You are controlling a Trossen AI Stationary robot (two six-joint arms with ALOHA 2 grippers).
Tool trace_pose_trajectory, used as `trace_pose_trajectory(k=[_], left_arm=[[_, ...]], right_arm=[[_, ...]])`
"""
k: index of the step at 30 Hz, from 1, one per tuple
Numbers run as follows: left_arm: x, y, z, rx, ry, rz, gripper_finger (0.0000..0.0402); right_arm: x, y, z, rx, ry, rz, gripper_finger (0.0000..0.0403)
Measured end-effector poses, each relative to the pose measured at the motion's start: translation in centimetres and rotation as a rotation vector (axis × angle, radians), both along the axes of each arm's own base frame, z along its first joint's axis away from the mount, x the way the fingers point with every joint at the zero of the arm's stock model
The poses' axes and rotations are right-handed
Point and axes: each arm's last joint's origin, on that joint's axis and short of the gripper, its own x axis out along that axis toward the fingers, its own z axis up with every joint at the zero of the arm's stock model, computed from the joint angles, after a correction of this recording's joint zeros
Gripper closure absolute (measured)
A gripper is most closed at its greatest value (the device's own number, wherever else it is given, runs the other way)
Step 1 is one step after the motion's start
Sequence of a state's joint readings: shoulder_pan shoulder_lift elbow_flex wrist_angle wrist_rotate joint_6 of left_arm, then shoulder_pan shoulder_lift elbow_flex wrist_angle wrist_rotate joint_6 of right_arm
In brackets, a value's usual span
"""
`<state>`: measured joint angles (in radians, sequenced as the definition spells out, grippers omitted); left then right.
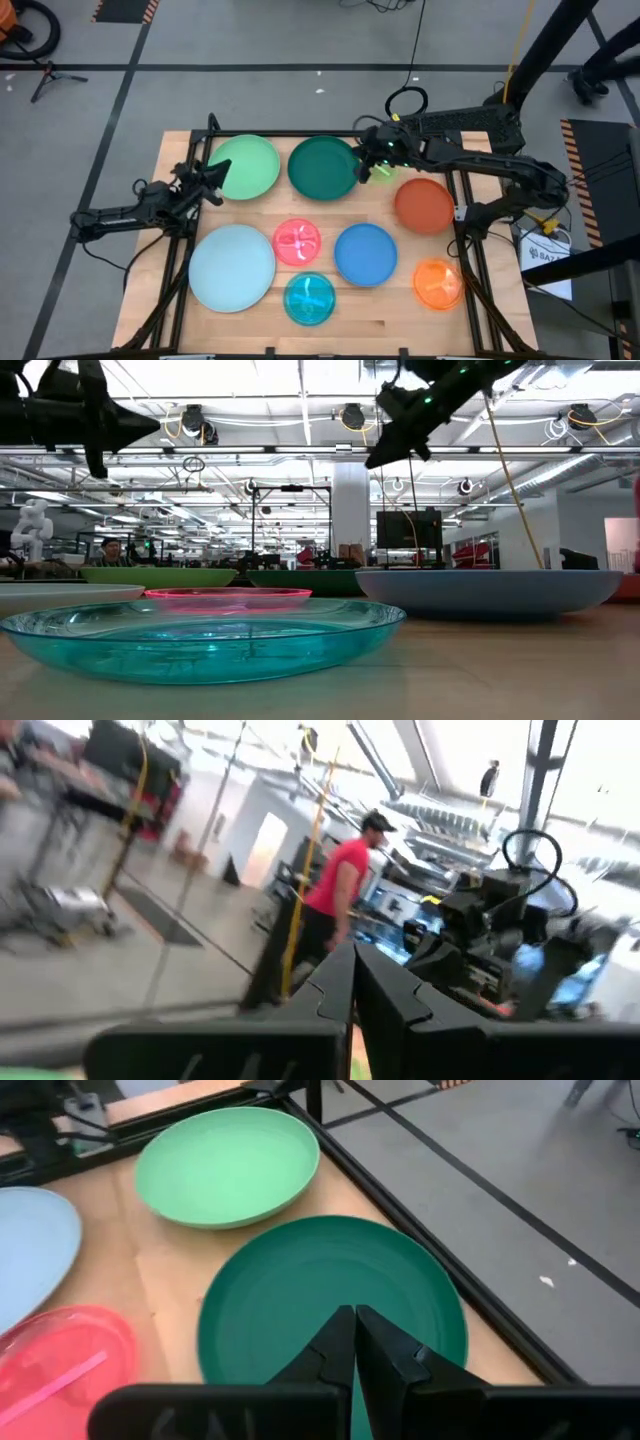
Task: Stack plastic plates
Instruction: Stack the dark green plate on top of the gray plate
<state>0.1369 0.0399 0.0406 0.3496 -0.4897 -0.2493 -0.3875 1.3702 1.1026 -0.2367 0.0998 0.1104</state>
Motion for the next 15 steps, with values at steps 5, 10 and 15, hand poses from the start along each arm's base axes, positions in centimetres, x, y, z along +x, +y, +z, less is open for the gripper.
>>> trace_pose_trajectory(k=[5,10,15], left_arm=[[-0.2,0.0,0.7,0.105,0.07,0.065,0.0385],[-0.2,0.0,0.5,0.099,0.093,0.063,0.0385],[-0.1,0.0,0.5,0.071,0.076,0.051,0.0385]], right_arm=[[2.3,-1.9,-0.8,0.013,0.036,-0.026,0.0394],[3.8,-3.5,-2.8,0.038,0.094,-0.053,0.0394],[4.9,-4.2,-5.4,0.064,0.149,-0.058,0.0394]])
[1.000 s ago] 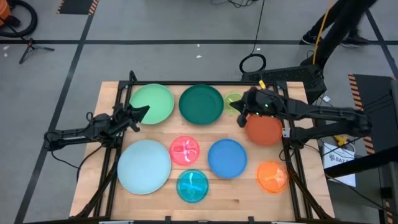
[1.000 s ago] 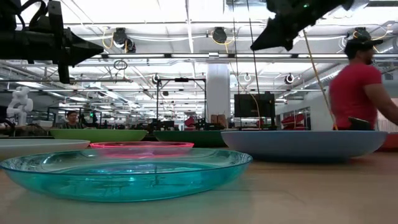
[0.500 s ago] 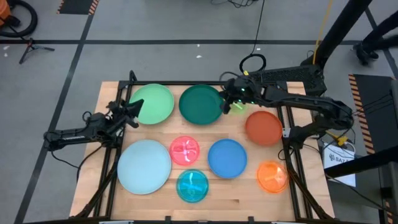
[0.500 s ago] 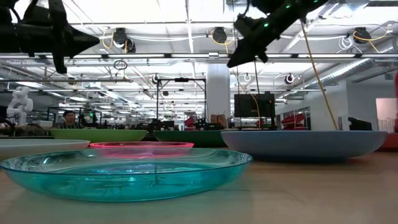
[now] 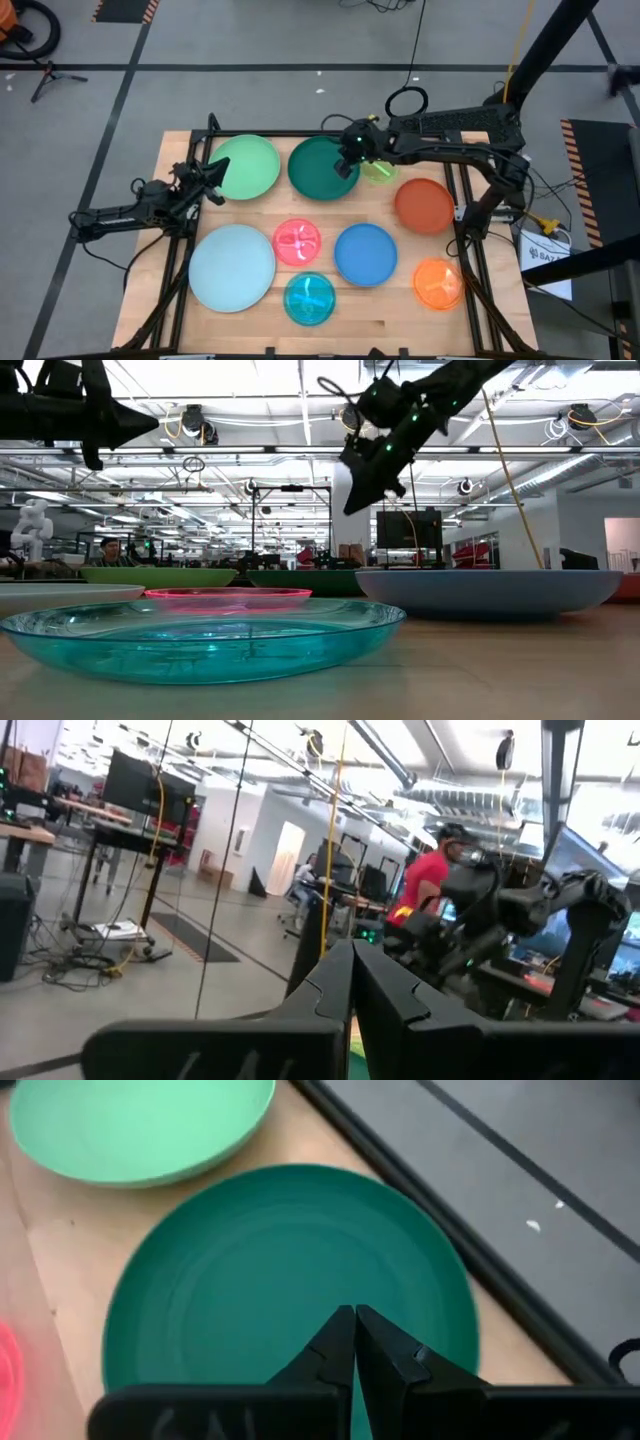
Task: Stack plastic plates
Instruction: Stack the dark green plate on top of the gray plate
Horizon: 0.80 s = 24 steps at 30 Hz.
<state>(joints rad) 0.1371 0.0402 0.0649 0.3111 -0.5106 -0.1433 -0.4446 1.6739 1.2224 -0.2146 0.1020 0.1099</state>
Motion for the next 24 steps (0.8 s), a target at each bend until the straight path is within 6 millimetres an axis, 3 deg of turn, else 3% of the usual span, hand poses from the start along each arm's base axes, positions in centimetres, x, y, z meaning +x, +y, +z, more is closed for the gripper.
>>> trace_pose_trajectory(k=[8,14,24], left_arm=[[-0.4,-0.1,1.4,-0.005,0.037,-0.002,0.0385],[-0.7,-0.1,1.9,-0.03,0.11,-0.009,0.0385],[-0.7,-0.1,1.9,-0.009,0.139,0.002,0.0385]], right_arm=[[1.4,-0.5,-3.6,0.086,0.038,-0.056,0.0394],[1.4,-0.1,-4.6,0.217,0.018,-0.185,0.0388],[1.1,0.4,-5.0,0.31,0.037,-0.286,0.0283]])
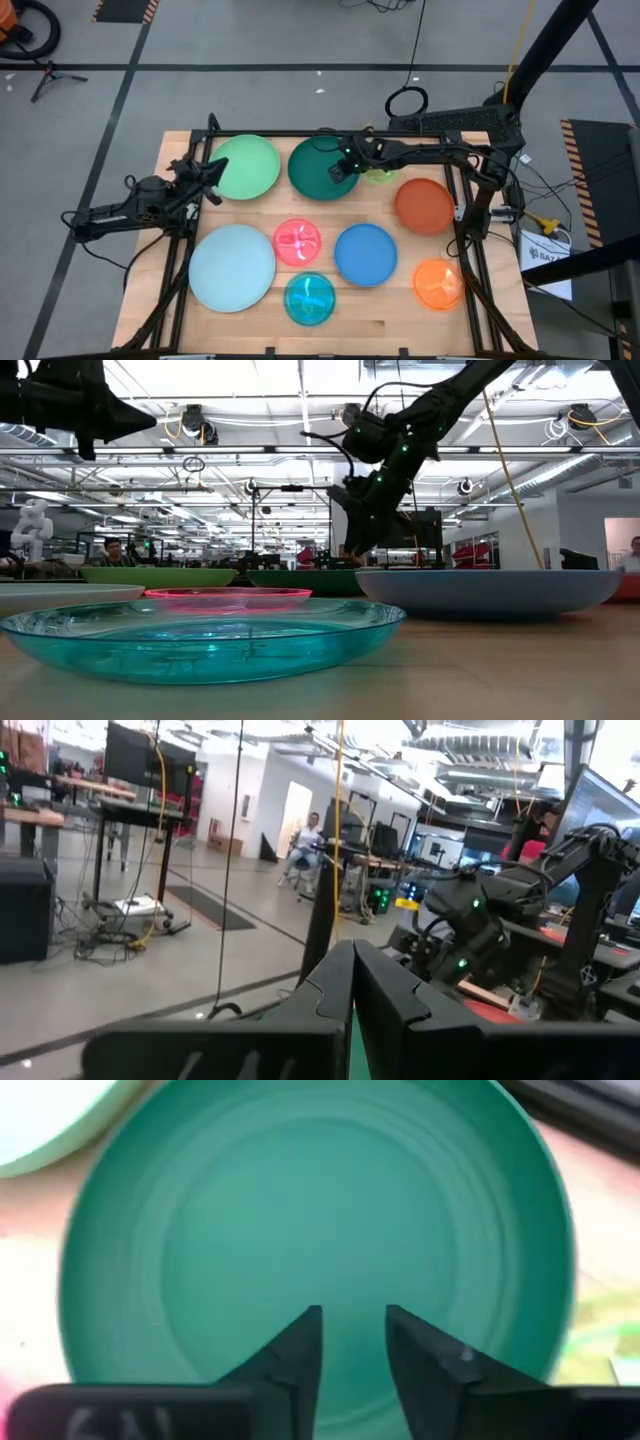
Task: Stack plastic plates
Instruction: Stack the dark green plate on top of the gray plate
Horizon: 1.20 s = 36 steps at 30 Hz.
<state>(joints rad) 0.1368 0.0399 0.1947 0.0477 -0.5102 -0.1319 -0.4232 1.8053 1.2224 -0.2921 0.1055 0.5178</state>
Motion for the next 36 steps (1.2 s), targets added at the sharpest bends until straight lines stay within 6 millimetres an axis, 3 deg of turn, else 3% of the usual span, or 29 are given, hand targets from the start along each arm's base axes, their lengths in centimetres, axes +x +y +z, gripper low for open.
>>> trace_pose_trajectory(k=[7,21,30,36], left_arm=[[0.0,0.0,0.0,0.017,0.014,0.008,0.0385],[-0.1,0.1,0.3,0.082,0.038,0.056,0.0385],[-0.2,0.1,0.3,0.083,0.038,0.07,0.0385],[-0.2,0.1,0.3,0.095,0.045,0.074,0.0385]], right_arm=[[-1.4,-0.4,-0.7,0.089,0.093,-0.085,0.0232],[-0.9,-0.3,-0.2,0.045,0.06,-0.036,0.0235],[0.9,1.9,1.4,-0.082,-0.044,0.151,0.0236],[2.9,5.9,1.9,-0.178,-0.093,0.538,0.0236]])
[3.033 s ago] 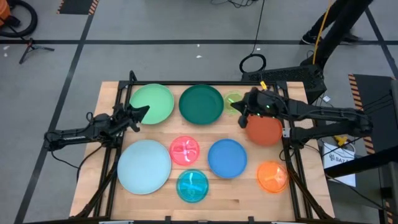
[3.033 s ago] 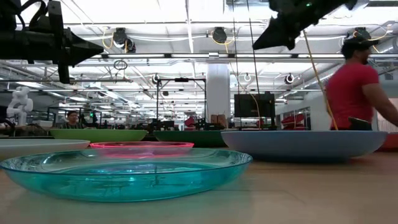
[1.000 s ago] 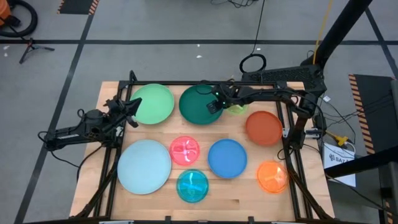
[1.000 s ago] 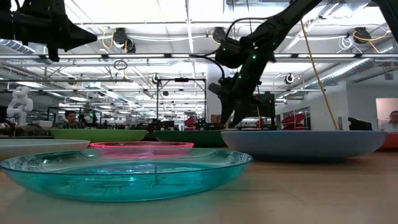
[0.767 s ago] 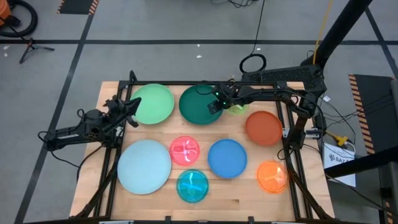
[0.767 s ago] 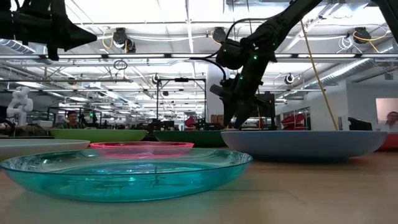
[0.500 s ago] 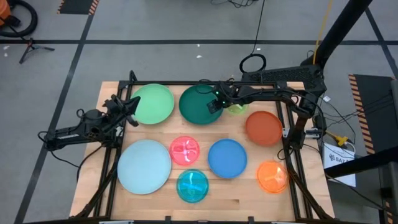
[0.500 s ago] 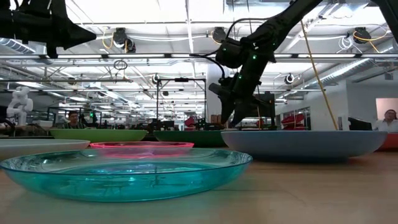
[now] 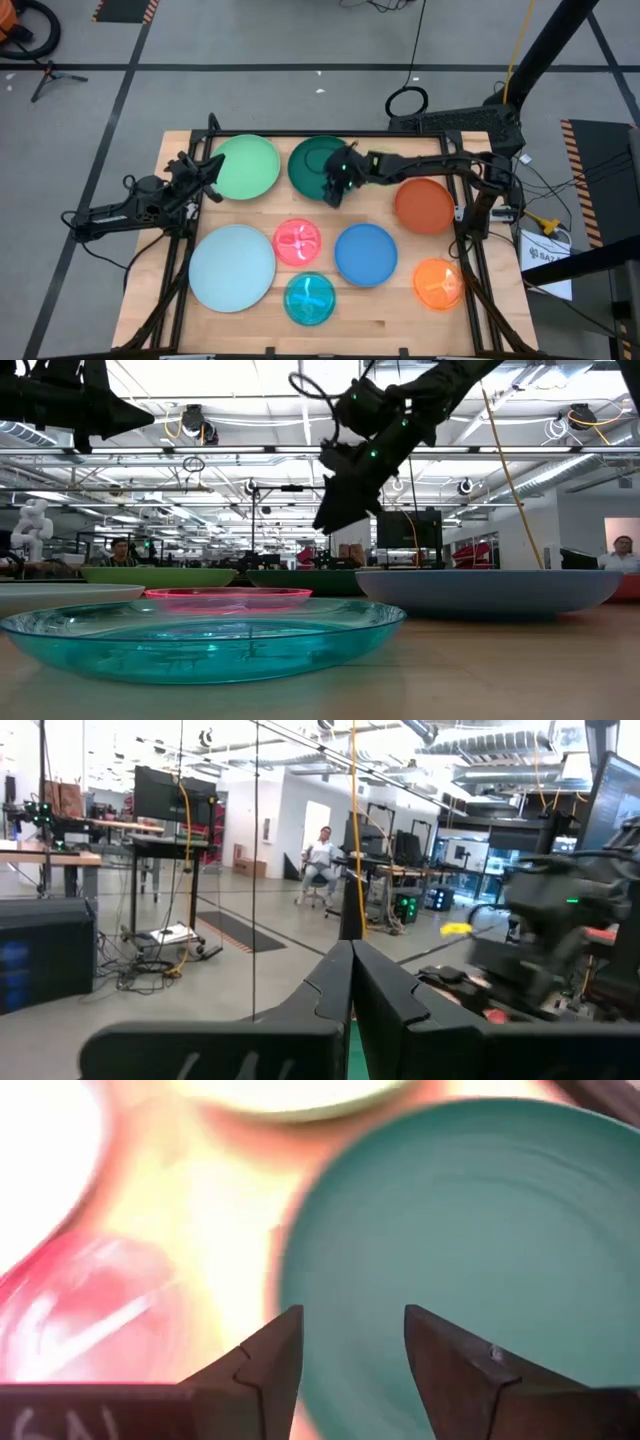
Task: Stack plastic plates
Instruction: Stack the dark green plate on top of the gray plate
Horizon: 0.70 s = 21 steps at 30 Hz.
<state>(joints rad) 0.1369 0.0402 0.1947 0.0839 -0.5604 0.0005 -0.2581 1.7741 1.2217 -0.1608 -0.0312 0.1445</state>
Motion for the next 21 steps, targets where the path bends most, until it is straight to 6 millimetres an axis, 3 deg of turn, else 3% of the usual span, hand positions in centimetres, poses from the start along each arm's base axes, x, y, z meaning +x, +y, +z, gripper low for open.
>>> trace_pose_trajectory(k=[4,8,12,21], left_arm=[[0.0,0.0,0.0,0.002,-0.002,0.003,0.0385],[-0.1,0.0,0.2,0.0,-0.021,0.005,0.0385],[-0.1,0.0,0.2,0.0,-0.028,0.005,0.0385],[-0.1,0.0,0.3,0.004,-0.033,0.007,0.0385]], right_arm=[[0.6,2.8,0.0,-0.134,0.026,0.129,0.0236],[1.0,4.3,-0.2,-0.255,0.055,0.163,0.0236],[1.7,4.7,-1.0,-0.263,0.036,0.172,0.0236],[2.6,4.0,-5.3,-0.299,0.156,0.122,0.0236]])
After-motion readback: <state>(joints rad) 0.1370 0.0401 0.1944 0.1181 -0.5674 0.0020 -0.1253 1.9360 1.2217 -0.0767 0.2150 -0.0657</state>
